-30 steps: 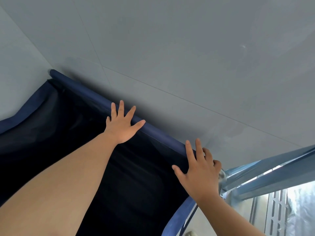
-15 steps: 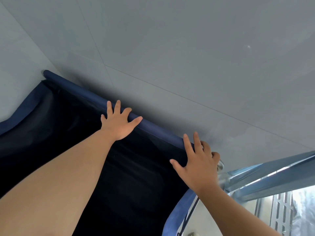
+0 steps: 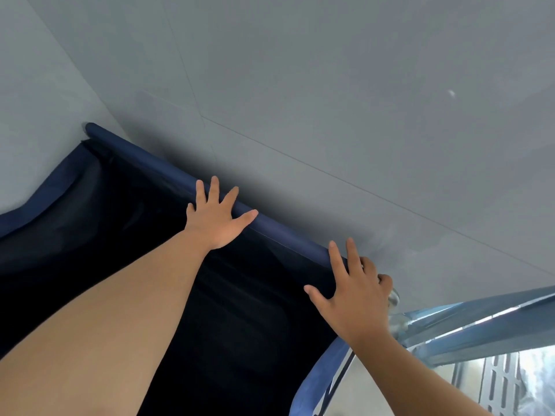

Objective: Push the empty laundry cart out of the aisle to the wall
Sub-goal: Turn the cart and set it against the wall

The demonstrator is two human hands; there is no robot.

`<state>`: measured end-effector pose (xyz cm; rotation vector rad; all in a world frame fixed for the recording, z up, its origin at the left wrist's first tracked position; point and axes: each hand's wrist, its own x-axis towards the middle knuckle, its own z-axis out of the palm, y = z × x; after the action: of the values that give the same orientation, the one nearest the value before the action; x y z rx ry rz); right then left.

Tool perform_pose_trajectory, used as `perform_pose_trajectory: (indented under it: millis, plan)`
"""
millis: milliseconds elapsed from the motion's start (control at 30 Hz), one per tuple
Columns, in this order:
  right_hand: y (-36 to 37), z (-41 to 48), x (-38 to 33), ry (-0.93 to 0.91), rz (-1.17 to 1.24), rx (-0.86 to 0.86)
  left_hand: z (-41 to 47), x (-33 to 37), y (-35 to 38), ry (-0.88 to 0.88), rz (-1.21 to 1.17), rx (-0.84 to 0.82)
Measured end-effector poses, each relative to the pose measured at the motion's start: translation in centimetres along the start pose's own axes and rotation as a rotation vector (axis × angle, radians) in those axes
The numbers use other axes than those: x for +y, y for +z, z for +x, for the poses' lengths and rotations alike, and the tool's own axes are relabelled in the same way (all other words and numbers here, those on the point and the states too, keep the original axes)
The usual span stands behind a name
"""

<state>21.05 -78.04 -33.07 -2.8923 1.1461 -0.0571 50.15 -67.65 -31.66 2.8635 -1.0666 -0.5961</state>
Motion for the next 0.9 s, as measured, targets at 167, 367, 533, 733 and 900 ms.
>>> perform_pose_trajectory:
  millis: [167, 367, 533, 733, 900]
  plan:
    - [-0.6, -0.4, 0.6, -0.045, -0.008, -0.060, -5.4, 1.9, 1.5, 0.044, -0.008, 0.000]
    - [-1.9, 0.1, 2.1, -0.209, -0.023, -0.176, -15.1, 4.7, 5.7, -0.116, -0.213, 0.093]
    - [-2.4, 2.5, 5.4, -0.526, -0.042, -0.258, -22.8, 6.1, 7.7, -0.419, -0.328, 0.183]
    - [-2.6, 4.0, 6.5, -0.758, -0.064, -0.281, -30.4, 8.3, 9.6, -0.633, -0.320, 0.206]
    - [-3.0, 4.6, 5.2, -0.855, -0.087, -0.286, -35.6, 8.0, 11.7, -0.804, -0.247, 0.236]
